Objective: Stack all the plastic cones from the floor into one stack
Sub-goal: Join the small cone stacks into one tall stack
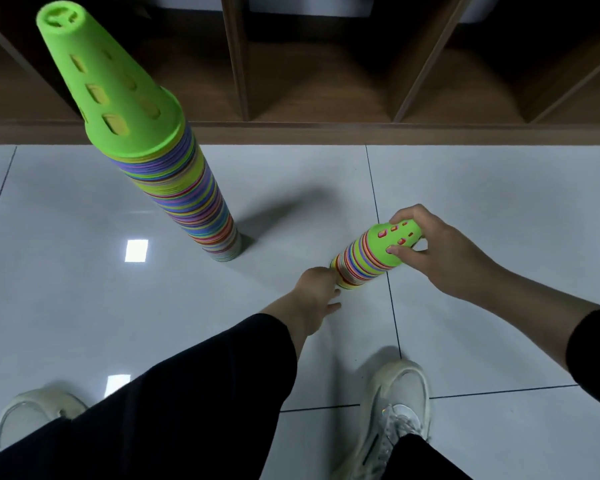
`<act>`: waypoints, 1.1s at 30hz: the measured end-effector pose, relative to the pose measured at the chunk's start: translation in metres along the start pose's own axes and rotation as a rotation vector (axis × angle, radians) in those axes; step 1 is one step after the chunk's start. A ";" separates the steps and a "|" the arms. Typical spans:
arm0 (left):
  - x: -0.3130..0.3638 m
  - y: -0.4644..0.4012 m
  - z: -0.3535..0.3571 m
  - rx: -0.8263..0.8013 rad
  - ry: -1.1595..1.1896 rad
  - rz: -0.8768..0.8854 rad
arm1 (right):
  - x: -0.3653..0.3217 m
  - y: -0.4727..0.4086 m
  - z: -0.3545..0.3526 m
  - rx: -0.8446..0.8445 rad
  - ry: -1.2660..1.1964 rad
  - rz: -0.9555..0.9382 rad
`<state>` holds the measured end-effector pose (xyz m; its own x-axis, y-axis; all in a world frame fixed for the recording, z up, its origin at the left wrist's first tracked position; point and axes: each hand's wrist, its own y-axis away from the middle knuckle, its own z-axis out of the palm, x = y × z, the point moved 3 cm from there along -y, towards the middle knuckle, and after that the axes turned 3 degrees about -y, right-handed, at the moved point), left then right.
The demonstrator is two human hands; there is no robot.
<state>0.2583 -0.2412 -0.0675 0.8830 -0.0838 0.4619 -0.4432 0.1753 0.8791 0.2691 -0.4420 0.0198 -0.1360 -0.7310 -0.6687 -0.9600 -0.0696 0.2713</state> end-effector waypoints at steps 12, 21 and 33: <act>0.006 -0.004 0.005 0.019 0.200 -0.070 | 0.000 -0.016 0.002 -0.020 -0.059 -0.012; 0.022 0.016 0.001 0.003 0.400 -0.043 | -0.027 -0.029 -0.021 -0.013 -0.136 -0.032; 0.115 0.168 -0.017 -0.120 0.583 0.259 | -0.209 -0.021 -0.118 0.188 -0.419 -0.344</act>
<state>0.2878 -0.2046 0.1317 0.7039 0.5166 0.4875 -0.6624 0.2298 0.7131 0.3466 -0.3674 0.2358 0.1430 -0.3536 -0.9244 -0.9880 -0.1057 -0.1124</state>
